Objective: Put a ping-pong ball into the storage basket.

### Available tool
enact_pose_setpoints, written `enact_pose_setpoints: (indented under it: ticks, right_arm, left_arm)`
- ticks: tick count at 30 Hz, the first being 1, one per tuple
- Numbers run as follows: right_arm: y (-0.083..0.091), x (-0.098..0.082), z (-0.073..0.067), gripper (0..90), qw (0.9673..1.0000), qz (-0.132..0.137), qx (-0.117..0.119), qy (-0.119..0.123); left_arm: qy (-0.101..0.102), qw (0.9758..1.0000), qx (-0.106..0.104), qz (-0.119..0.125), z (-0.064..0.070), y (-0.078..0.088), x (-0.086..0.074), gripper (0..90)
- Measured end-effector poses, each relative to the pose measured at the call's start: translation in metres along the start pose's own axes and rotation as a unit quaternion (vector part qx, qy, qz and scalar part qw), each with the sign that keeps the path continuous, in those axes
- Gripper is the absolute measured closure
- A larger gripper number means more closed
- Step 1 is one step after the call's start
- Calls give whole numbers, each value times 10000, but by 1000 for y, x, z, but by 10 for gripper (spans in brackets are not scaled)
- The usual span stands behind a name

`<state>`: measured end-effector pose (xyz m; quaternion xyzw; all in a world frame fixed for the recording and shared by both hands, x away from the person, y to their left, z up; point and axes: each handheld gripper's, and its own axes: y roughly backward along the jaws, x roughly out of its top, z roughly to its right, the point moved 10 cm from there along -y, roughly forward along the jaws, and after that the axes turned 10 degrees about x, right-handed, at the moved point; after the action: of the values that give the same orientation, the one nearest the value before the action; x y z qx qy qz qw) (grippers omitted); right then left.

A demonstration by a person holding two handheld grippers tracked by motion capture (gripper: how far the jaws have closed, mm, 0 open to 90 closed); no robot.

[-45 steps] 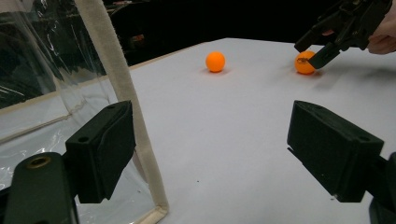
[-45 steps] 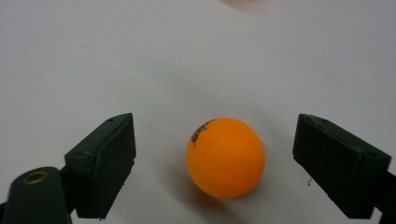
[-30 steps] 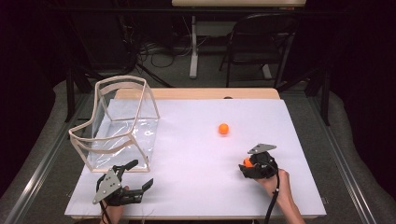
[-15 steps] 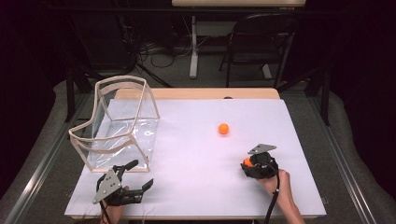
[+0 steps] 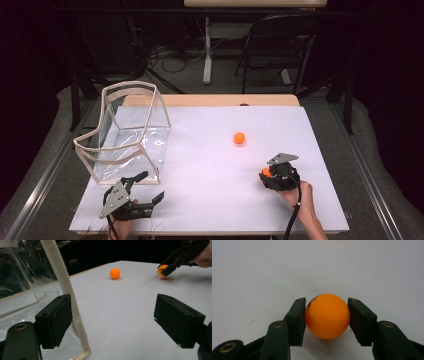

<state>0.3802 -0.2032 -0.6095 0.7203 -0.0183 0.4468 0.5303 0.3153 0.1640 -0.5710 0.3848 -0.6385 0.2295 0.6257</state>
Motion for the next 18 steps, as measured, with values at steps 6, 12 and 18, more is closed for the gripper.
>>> enact_pose_setpoints:
  ticks: [6, 12, 18]
  right_arm:
    - [9, 5, 1, 501, 9999, 105, -42, 38]
    - [15, 9, 0, 502, 9998, 157, -54, 82]
    - [19, 12, -2, 502, 9997, 216, -43, 83]
  left_arm:
    - [5, 10000, 5, 6, 0, 0, 0, 158]
    - [-4, 10000, -28, -8, 1, -1, 0, 158]
    - [13, 10000, -12, -21, 1, -1, -1, 158]
